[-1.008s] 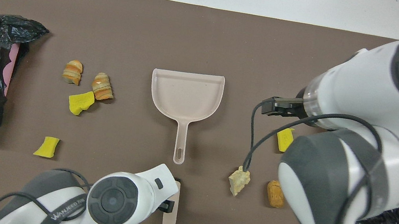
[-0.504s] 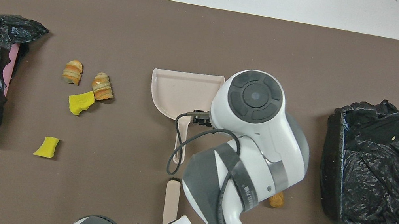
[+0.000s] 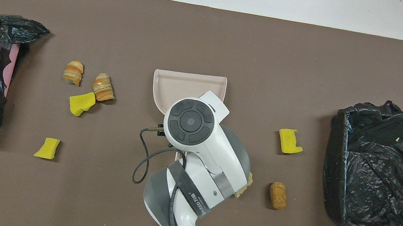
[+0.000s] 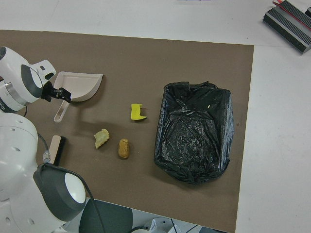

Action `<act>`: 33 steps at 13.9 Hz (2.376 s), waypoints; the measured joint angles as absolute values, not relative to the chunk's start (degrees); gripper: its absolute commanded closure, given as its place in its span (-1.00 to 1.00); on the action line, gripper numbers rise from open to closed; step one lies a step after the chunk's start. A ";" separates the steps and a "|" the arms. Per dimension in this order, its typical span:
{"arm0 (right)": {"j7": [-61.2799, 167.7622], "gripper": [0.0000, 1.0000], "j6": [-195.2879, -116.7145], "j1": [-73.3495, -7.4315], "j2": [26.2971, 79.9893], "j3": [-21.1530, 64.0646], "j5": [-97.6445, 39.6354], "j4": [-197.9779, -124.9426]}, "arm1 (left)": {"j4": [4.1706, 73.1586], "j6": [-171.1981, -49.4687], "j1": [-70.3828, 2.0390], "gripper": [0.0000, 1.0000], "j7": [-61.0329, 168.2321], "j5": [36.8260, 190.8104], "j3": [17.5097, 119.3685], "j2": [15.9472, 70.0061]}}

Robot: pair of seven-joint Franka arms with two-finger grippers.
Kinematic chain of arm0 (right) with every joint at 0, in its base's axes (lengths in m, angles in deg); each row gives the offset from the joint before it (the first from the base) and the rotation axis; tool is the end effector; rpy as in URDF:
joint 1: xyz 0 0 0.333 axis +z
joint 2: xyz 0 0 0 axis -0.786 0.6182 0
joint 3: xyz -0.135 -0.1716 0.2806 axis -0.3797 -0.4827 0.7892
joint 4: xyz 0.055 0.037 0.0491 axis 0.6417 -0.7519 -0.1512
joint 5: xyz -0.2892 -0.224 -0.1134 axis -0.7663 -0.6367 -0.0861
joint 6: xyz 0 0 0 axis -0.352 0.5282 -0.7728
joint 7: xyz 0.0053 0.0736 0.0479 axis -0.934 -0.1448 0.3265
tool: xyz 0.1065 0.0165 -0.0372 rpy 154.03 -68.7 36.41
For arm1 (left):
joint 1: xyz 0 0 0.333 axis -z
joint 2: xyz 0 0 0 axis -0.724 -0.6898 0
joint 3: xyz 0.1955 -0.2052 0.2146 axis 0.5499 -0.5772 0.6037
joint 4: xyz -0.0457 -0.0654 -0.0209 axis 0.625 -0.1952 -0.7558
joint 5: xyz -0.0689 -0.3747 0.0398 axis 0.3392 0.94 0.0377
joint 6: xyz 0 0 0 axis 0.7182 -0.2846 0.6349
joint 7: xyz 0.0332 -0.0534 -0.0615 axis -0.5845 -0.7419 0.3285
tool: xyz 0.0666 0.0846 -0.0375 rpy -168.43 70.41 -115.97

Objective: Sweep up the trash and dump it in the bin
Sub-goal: 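Drag the dustpan with the right gripper while the left gripper lifts the brush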

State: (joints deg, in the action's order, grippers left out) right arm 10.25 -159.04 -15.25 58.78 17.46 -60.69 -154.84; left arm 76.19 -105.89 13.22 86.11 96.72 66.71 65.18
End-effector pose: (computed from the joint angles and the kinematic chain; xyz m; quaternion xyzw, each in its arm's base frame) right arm 0.5154 0.4220 0.4249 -0.9987 -0.0451 -0.0168 0.0148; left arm 0.1776 -0.3771 0.3800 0.9948 -0.0926 -0.0375 0.0195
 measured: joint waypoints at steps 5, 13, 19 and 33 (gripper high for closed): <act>10.02 -0.66 -164.57 -14.47 60.00 17.43 -60.69 -158.94 | 76.57 -103.75 13.88 1.00 87.58 96.72 66.76 65.83; 16.46 1.00 -164.04 -14.57 59.96 17.31 -60.70 -159.71 | 76.57 -98.00 13.66 1.00 87.75 96.68 67.84 67.47; 20.54 1.00 -162.15 -15.30 59.01 17.28 -60.68 -159.11 | 76.70 -95.09 4.40 1.00 85.12 93.04 68.49 68.76; 89.55 1.00 -157.35 -29.62 58.07 16.95 -60.67 -157.97 | 71.05 -77.76 -20.70 1.00 84.57 80.73 68.99 70.08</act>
